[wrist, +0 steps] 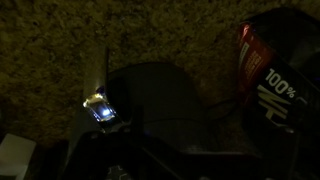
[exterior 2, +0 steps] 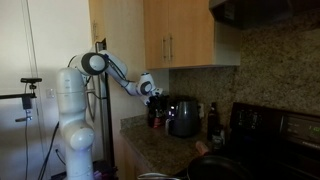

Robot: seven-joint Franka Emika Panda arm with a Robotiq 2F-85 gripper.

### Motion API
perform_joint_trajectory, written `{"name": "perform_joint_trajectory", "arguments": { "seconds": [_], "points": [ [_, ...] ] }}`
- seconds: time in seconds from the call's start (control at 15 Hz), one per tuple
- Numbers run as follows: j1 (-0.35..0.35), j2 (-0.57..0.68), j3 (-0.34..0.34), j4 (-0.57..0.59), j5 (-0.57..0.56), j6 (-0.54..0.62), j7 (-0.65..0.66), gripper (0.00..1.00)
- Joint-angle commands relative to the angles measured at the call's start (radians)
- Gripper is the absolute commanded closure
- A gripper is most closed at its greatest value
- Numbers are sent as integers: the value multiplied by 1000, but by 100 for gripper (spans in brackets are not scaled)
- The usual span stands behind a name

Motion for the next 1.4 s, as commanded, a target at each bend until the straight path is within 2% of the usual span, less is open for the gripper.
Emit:
{"name": "perform_joint_trajectory", "arguments": {
  "seconds": [0.0, 0.07, 0.2, 0.27, 0.4, 0.6, 0.67, 0.87, 1.13, 1.33],
  "points": [
    [-7, 0, 6, 0, 3, -1, -4, 0],
    [-7, 0, 6, 0, 3, -1, -4, 0],
    [-15, 5, 0, 8, -80, 9, -16, 0],
    [-22, 6, -4, 10, -172, 17, -7, 0],
    [-31, 11, -11, 22, -279, 23, -24, 0],
    [-38, 13, -15, 28, -373, 39, 20, 0],
    [-30, 0, -10, 17, -315, 12, 2, 0],
    [-33, 0, -12, 20, -344, 16, 9, 0],
    [-21, -8, -2, 28, -223, -94, -34, 0],
    [-18, -9, 3, 39, -197, -153, 5, 0]
  ]
}}
